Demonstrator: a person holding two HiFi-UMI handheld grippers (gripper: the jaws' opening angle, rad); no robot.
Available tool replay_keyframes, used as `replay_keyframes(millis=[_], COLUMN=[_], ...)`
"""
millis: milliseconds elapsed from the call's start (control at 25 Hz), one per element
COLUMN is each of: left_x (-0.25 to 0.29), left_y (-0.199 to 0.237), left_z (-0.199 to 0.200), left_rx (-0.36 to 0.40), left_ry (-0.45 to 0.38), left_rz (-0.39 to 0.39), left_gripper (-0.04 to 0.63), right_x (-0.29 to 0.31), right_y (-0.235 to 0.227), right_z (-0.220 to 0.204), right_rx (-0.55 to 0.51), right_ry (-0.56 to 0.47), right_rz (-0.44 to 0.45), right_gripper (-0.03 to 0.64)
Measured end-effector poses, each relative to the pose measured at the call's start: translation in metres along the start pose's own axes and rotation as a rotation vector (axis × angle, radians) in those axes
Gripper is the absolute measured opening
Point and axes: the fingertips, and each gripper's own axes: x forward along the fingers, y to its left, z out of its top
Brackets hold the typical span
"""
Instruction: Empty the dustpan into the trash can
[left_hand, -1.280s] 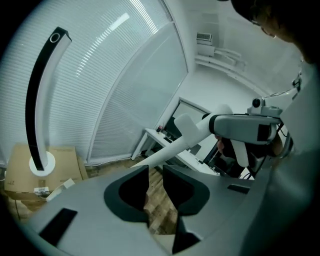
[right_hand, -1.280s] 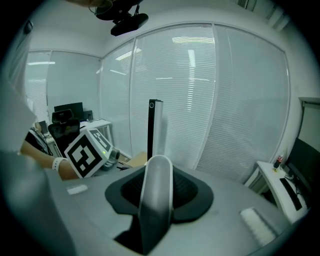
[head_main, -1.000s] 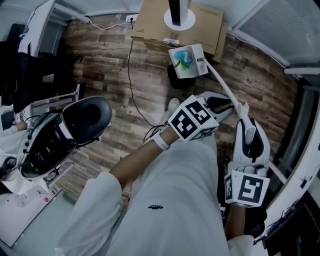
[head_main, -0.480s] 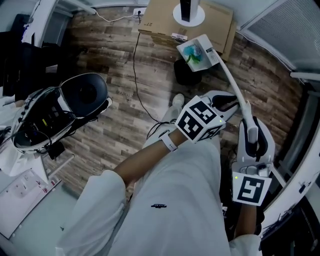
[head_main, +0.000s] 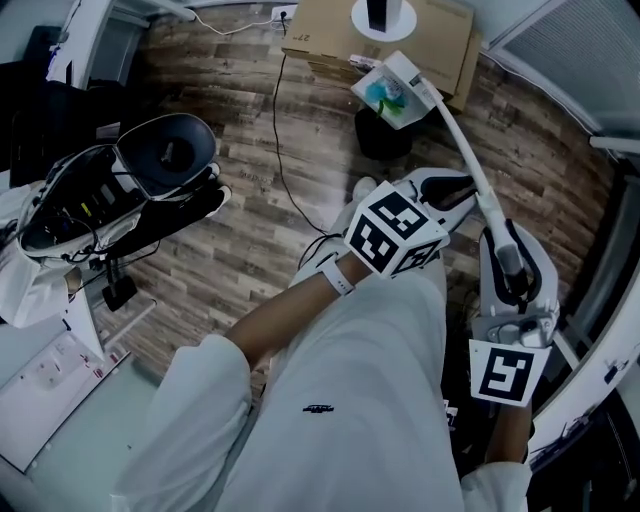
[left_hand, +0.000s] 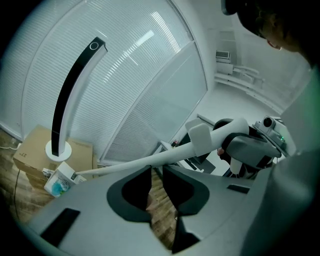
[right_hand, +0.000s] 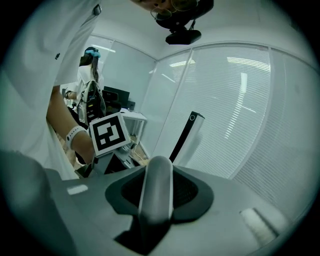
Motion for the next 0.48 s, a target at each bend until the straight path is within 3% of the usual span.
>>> replay_keyframes(millis=[120, 480], left_x=[-0.001, -0.005], left_y=[0.0, -0.007], left_z=[-0.002, -0.012], left_rx=[0.0, 0.006], left_ry=[-0.003, 0.009], left_rz=[0.01, 0.026], left_gripper=[0.072, 0.072], right_x=[-0.001, -0.011], right_y=[0.005, 0.014], right_z=[-0.004, -0.006], right_rx=[-0.062, -0.119], right_ry=[0.011, -0.006], right_rz=[0.03, 0.056], right_gripper=[0.118, 0.118])
